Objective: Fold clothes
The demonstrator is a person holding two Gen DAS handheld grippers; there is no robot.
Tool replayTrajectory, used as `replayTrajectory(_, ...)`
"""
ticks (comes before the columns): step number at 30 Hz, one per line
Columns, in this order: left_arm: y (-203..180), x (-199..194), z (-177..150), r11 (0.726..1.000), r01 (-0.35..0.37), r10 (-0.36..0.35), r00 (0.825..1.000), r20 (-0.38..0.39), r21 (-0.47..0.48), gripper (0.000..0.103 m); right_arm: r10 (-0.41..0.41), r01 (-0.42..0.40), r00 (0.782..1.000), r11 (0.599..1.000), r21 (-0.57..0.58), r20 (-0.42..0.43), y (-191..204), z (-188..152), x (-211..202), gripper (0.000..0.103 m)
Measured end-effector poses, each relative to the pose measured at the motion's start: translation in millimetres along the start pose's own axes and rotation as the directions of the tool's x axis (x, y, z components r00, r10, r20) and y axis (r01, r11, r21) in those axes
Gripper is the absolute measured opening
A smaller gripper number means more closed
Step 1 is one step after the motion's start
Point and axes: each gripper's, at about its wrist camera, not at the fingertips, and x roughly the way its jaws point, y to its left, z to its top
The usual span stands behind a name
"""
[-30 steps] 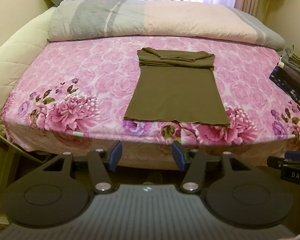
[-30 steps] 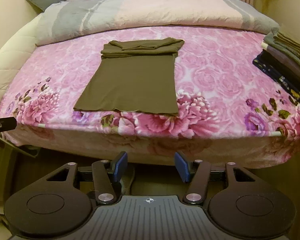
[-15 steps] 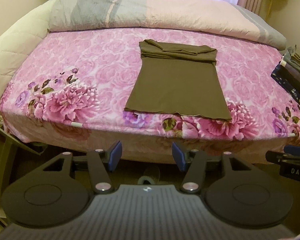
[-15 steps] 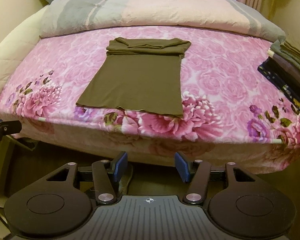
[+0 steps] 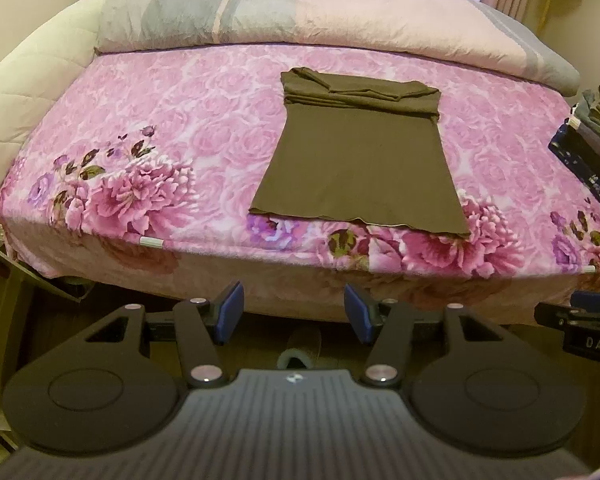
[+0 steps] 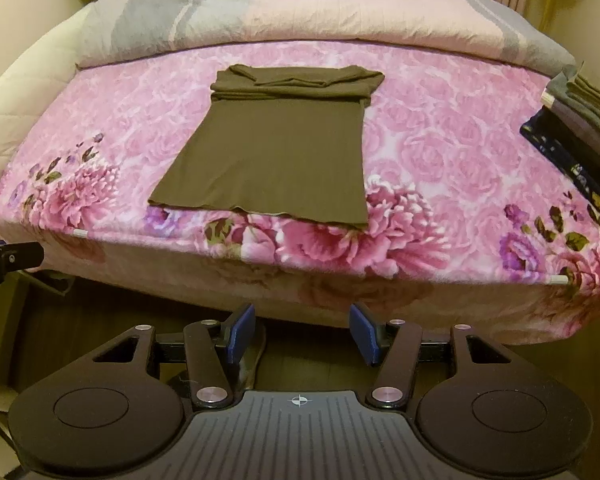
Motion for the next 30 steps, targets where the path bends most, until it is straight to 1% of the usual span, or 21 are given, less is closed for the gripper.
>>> replayTrajectory(4,6.3,12.2,2.0,1.0,0.004,-0.004,1.0,-0.013,-0.007,0.052,0.008,-0.008,1.0,1.0,0.023,-0.02,-5.2,1.7,10.7,0.056)
replayTrajectory(6,12.5,20.9,5.8,1.0,0.022,-0.022,1.0,-0.015,-0.014,0.057,0.017,-0.015,1.0,0.998,0.064,-0.025,-13.1,4.5,19.8,0.056)
replayTrajectory(10,30.9,48.6,23.8,0.997,0.067,-0.067,0.998,-0.009,-0.042,0.057,0.03,-0.025,0.999,0.988,0.15,-0.027,-36.8,14.8,43.4,0.056)
replayTrajectory(14,50.6,90.8,48.9,0.991,0.111,-0.112,0.994,-0.011,-0.073,0.057,0.018,-0.007,0.999,0.969,0.248,-0.042,-64.4,32.1,77.1,0.056)
replayTrajectory(18,66.0,149.7,76.1,0.986,0.151,-0.153,0.988,-0.018,-0.074,0.057,0.003,0.018,0.998,0.948,0.317,-0.068,-82.8,50.3,120.7,0.056)
replayTrajectory(20,71.8,182.6,85.7,0.984,0.166,-0.168,0.986,-0.02,-0.068,0.057,0.01,0.011,0.998,0.937,0.349,-0.058,-89.3,59.1,145.1,0.056)
replayTrajectory(22,77.6,214.1,92.0,0.981,0.184,-0.185,0.983,-0.002,-0.056,0.057,0.021,-0.015,1.0,0.928,0.373,-0.012,-94.2,65.6,165.5,0.056)
replayTrajectory(23,80.5,227.8,92.4,0.978,0.202,-0.201,0.979,0.024,-0.044,0.057,0.032,-0.037,0.999,0.921,0.388,0.02,-96.7,66.4,174.9,0.056)
replayTrajectory(25,86.2,253.7,91.0,0.969,0.245,-0.243,0.966,0.088,-0.014,0.057,0.063,-0.097,0.994,0.9,0.424,0.095,-102.0,64.1,193.2,0.056)
replayTrajectory(27,87.4,276.1,84.5,0.968,0.25,-0.252,0.958,0.133,0.031,0.057,0.1,-0.17,0.979,0.88,0.445,0.176,-108.0,55.4,209.4,0.056)
replayTrajectory(28,88.2,286.0,80.2,0.966,0.255,-0.259,0.955,0.145,0.049,0.057,0.119,-0.208,0.969,0.868,0.451,0.217,-111.1,50.1,217.1,0.056)
replayTrajectory(30,92.6,303.2,68.4,0.959,0.275,-0.283,0.947,0.155,0.067,0.057,0.135,-0.254,0.951,0.856,0.451,0.279,-113.2,38.3,231.3,0.056)
